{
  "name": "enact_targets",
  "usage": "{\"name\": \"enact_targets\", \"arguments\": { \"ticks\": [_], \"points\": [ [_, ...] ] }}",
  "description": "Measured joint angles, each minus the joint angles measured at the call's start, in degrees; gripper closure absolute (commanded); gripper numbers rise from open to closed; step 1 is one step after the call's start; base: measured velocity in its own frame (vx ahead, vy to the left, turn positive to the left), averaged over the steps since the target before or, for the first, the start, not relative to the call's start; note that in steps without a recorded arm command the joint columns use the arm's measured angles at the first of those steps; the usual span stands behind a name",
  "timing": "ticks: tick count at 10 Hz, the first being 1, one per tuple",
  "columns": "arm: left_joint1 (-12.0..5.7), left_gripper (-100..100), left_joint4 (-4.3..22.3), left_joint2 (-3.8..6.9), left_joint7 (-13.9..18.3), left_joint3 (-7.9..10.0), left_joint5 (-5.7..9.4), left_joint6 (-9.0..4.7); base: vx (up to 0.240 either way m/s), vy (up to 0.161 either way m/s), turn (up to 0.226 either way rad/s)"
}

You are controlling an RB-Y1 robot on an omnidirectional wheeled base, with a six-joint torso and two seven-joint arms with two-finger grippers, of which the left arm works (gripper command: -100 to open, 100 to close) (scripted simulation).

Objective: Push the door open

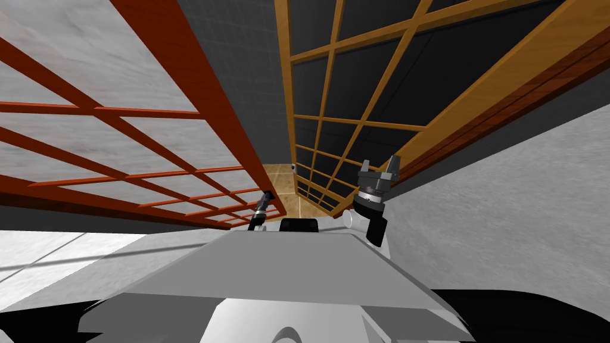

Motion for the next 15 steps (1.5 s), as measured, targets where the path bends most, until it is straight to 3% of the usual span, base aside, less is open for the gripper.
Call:
{"name": "enact_targets", "arguments": {
  "ticks": [1,2,15],
  "points": [
    [-0.38,100,0.2,-0.05,1.2,0.24,0.43,-0.54,0.016,0.039,-0.028],
    [-0.51,-100,-0.2,0.30,2.8,0.83,1.27,-0.51,-0.007,0.019,-0.017],
    [-2.25,-100,1.1,-0.63,22.1,-0.27,5.43,-0.46,-0.028,0.002,-0.015]
  ]
}}
